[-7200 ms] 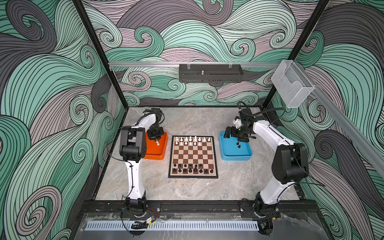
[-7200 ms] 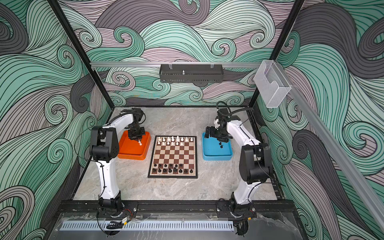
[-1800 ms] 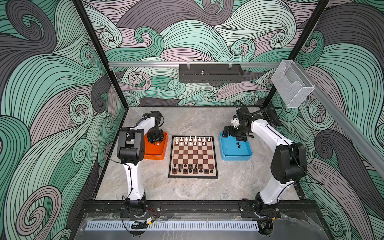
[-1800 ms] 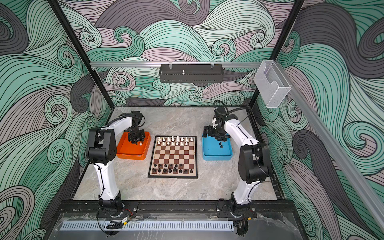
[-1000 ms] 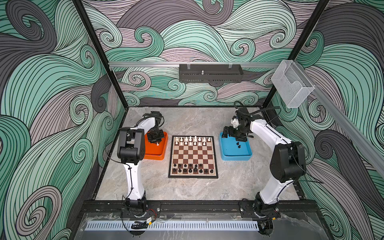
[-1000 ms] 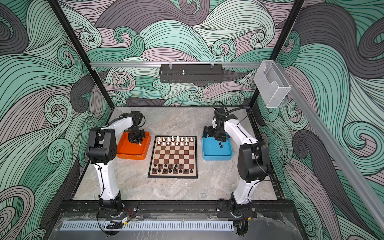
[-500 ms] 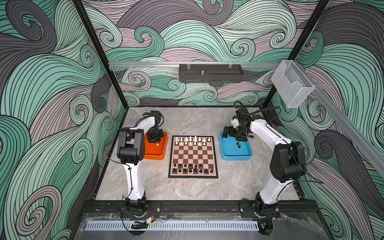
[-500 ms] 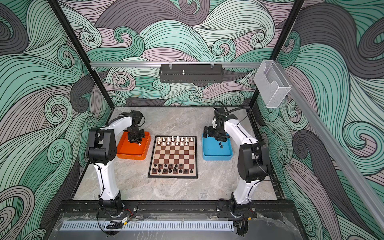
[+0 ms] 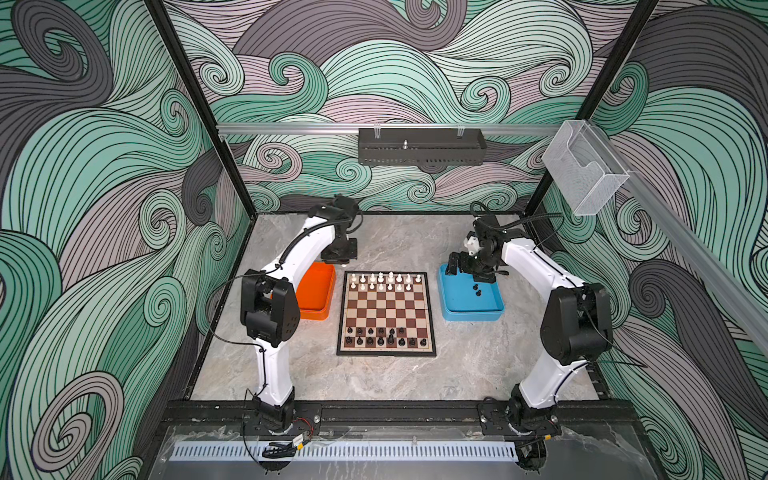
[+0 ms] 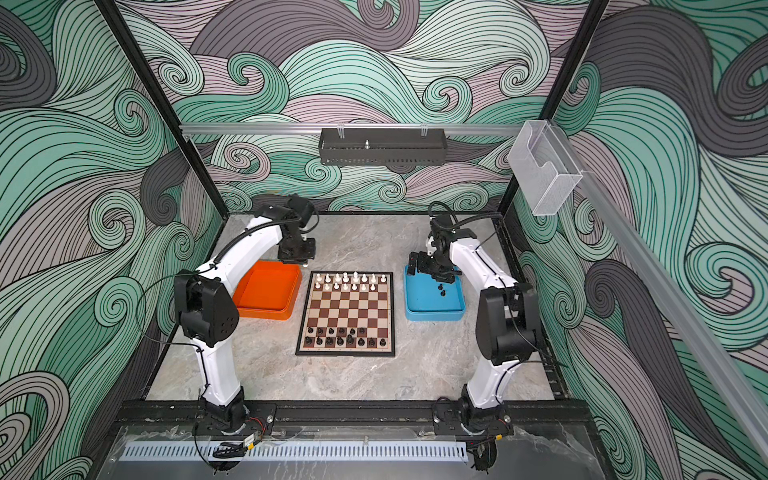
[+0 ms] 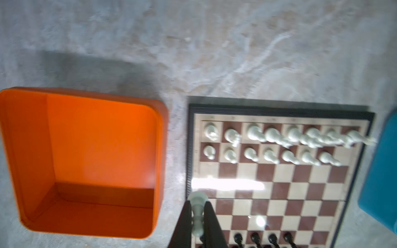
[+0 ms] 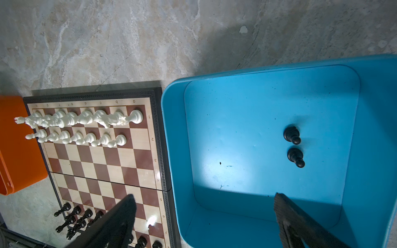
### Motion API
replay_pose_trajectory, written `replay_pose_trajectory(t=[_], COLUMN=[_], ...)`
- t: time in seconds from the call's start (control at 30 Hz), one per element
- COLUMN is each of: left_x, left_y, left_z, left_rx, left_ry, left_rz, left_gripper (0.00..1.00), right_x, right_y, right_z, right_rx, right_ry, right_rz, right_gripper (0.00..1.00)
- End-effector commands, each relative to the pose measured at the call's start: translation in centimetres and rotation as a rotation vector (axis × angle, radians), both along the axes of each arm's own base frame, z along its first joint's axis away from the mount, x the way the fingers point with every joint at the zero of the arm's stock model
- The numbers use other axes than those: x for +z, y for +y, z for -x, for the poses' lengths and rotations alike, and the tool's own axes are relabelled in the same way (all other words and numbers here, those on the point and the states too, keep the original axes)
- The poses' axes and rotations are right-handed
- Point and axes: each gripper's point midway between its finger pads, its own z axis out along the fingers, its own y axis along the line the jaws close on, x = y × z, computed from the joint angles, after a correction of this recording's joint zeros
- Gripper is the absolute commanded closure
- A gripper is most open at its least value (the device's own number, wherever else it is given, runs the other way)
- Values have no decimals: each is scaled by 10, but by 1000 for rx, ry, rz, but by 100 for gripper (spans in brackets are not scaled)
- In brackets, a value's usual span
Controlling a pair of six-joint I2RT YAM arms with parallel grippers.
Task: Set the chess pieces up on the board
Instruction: 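Lift the white pawn and carry it with the left gripper over the board, then lower the white pawn onto the last empty square of the white pawn row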
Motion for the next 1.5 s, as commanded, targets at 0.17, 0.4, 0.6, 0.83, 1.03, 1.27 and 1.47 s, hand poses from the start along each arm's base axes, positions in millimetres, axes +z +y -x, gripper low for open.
replay_pose_trajectory(t=[0.17,0.4,0.6,0.83,1.03,1.27,1.47], left_x=[-8,-30,-42,-58,-75,-87,-95], left_y=[-104,-165,-193,-212,-220,-227,-231], left_z=[19,28,30,25,14,10,7], left_rx=[-245,-364,-420,-424,-394,-389,-387], left_ry=[48,77,75,81,66,56,43], left_rz=[42,82,126,174,178,182,170], left_gripper=[89,89,90,90,90,89,89], right_x=[14,15,15,15,16,14,12], right_y=[-6,-8,-10,-12,-14,-14,-14], right_z=[3,4,5,6,7,7,7], right_rx=[0,-6,-8,-13,-14,-13,-15], right_ry=[-28,-31,-30,-28,-32,-27,-25], right_rz=[2,5,7,3,-1,-11,-23], right_gripper=[0,0,0,0,0,0,0])
